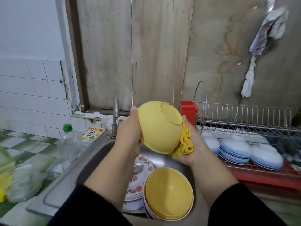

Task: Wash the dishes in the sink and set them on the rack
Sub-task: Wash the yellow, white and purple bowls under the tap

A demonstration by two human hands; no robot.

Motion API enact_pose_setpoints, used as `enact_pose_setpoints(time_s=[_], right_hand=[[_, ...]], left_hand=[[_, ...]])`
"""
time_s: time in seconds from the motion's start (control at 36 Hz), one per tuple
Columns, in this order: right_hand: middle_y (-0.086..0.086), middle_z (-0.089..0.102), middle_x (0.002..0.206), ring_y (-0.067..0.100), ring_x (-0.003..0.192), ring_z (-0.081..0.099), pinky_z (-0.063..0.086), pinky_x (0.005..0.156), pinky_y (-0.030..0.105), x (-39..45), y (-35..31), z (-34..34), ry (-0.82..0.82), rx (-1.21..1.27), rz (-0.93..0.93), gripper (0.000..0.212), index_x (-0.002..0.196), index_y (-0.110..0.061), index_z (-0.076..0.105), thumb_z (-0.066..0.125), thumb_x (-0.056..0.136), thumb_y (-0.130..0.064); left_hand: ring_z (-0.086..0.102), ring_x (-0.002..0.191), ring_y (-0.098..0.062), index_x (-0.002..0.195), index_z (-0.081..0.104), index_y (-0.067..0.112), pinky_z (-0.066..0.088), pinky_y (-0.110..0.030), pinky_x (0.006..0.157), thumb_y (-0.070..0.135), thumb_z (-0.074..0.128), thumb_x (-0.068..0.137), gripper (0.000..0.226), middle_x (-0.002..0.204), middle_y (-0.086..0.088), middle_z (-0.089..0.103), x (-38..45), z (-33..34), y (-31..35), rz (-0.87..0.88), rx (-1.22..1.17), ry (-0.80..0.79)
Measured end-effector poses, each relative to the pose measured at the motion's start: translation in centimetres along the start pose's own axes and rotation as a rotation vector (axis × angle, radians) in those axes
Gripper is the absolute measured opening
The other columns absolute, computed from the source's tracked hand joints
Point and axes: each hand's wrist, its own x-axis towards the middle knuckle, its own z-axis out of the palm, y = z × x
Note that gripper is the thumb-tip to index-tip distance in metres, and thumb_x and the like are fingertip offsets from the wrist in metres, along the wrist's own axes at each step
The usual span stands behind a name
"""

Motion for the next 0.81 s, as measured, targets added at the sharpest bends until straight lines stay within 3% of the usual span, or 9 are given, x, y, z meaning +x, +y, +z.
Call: enact_pose_setpoints(time_s=[0.08,0.14,0.19,0.28,0.36,0.5,0.58,0.69,0.81], right_hand=[[0.013,0.072,0.100,0.036,0.097,0.063,0.050,0.086,0.045,0.9,2.9,0.6,0.112,0.144,0.064,0.062,0.100,-0.021,0.072,0.060,0.070,-0.073],[0.015,0.068,0.111,0.040,0.103,0.061,0.046,0.092,0.052,1.3,4.7,0.7,0.163,0.218,0.113,0.072,0.113,-0.023,0.065,0.063,0.065,-0.075],[0.016,0.067,0.111,0.040,0.103,0.060,0.047,0.091,0.052,1.2,5.3,0.4,0.197,0.234,0.127,0.071,0.114,-0.021,0.063,0.061,0.068,-0.074],[0.015,0.070,0.103,0.037,0.097,0.062,0.051,0.079,0.046,0.5,3.6,-0.3,0.158,0.193,0.053,0.060,0.107,-0.019,0.067,0.061,0.073,-0.068],[0.011,0.070,0.110,0.036,0.107,0.061,0.046,0.094,0.050,0.3,2.1,-0.5,0.062,0.053,0.047,0.057,0.106,-0.024,0.071,0.060,0.070,-0.067],[0.011,0.072,0.092,0.033,0.091,0.063,0.050,0.075,0.042,0.2,3.6,1.1,0.194,0.167,0.083,0.041,0.097,-0.024,0.072,0.054,0.081,-0.057],[0.017,0.069,0.102,0.036,0.097,0.061,0.047,0.078,0.048,0.5,4.6,1.4,0.264,0.191,0.111,0.043,0.108,-0.018,0.068,0.048,0.087,-0.049],[0.019,0.067,0.109,0.039,0.101,0.061,0.047,0.078,0.052,1.0,4.6,1.4,0.336,0.169,0.169,0.040,0.114,-0.014,0.065,0.056,0.085,-0.040],[0.018,0.063,0.113,0.036,0.104,0.058,0.045,0.084,0.050,1.5,4.1,1.7,0.440,0.113,0.123,0.043,0.115,-0.010,0.061,0.059,0.084,-0.040]], left_hand=[[0.051,0.093,-0.030,0.095,0.053,0.014,0.040,-0.027,0.077,0.043,0.033,0.100,0.036,0.089,-0.006,0.054,-1.3,0.9,-0.7,0.245,0.119,0.167],[0.049,0.084,-0.023,0.096,0.054,0.015,0.032,-0.026,0.061,0.035,0.030,0.102,0.032,0.088,-0.003,0.052,-2.7,1.0,-2.7,0.410,0.193,0.157],[0.048,0.075,-0.010,0.085,0.045,0.028,0.037,-0.021,0.059,0.037,0.028,0.101,0.024,0.082,0.007,0.049,-3.7,0.6,-3.9,0.427,0.234,0.087],[0.056,0.091,-0.014,0.096,0.052,0.028,0.048,-0.034,0.080,0.051,0.037,0.096,0.027,0.095,0.006,0.058,-2.6,-0.7,-3.3,0.206,0.163,-0.070],[0.061,0.094,-0.026,0.092,0.060,0.023,0.051,-0.051,0.086,0.054,0.044,0.093,0.035,0.100,-0.004,0.065,-0.9,-1.5,-0.8,0.033,-0.006,-0.060],[0.044,0.074,-0.008,0.101,0.046,0.024,0.039,-0.033,0.073,0.044,0.029,0.100,0.027,0.082,0.007,0.048,-2.3,0.2,-1.2,0.278,0.207,0.012],[0.046,0.076,-0.002,0.097,0.040,0.030,0.041,-0.027,0.065,0.039,0.027,0.101,0.016,0.084,0.012,0.048,-3.6,0.0,-4.3,0.380,0.338,-0.151],[0.054,0.080,-0.005,0.086,0.043,0.034,0.048,-0.035,0.082,0.037,0.031,0.099,0.018,0.084,0.013,0.054,-3.3,-1.1,-5.8,0.342,0.440,-0.342],[0.053,0.078,-0.014,0.088,0.049,0.015,0.047,-0.035,0.079,0.056,0.024,0.085,0.048,0.083,-0.006,0.057,-2.8,-1.9,-5.7,0.351,0.558,-0.505]])
